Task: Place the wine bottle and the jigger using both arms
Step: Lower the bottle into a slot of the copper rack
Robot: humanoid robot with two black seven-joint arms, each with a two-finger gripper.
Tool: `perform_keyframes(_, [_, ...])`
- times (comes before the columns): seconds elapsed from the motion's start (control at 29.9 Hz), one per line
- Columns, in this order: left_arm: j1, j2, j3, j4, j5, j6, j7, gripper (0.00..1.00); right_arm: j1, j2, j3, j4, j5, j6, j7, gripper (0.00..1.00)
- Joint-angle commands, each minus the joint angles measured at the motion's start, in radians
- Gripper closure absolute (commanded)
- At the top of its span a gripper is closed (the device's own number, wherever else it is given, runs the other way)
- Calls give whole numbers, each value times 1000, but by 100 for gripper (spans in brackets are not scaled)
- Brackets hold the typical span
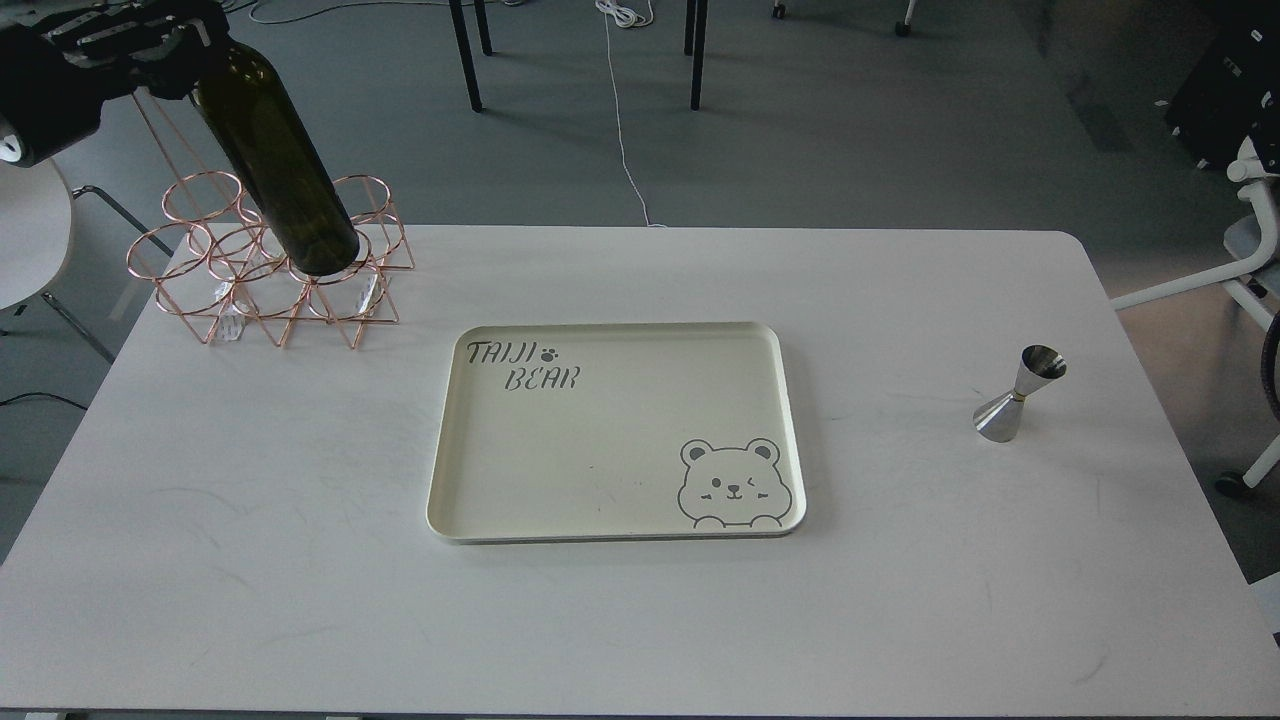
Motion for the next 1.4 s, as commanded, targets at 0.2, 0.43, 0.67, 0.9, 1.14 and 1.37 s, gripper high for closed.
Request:
perform_keyframes(0.2, [-2, -12, 30, 1, -2, 3, -2, 92, 0, -2, 0, 0, 0, 0, 0, 3])
perform_keyframes(0.43, [-1, -13, 59, 1, -2, 26, -2, 91, 0, -2, 0, 0, 0, 0, 0, 3])
perform_keyframes(0.67, [2, -42, 98, 15, -3, 38, 0, 89, -3, 0, 0, 0, 0, 0, 0, 3])
perform_keyframes(0.9, [1, -71, 133, 70, -11, 66, -3, 86, -3, -2, 0, 0, 0, 0, 0, 3])
perform_keyframes(1.14, [4, -96, 139, 95, -12, 68, -3, 84, -8, -2, 0, 0, 0, 0, 0, 3])
perform_keyframes(1.37, [5, -98, 139, 95, -15, 69, -3, 79, -8, -2, 0, 0, 0, 0, 0, 3])
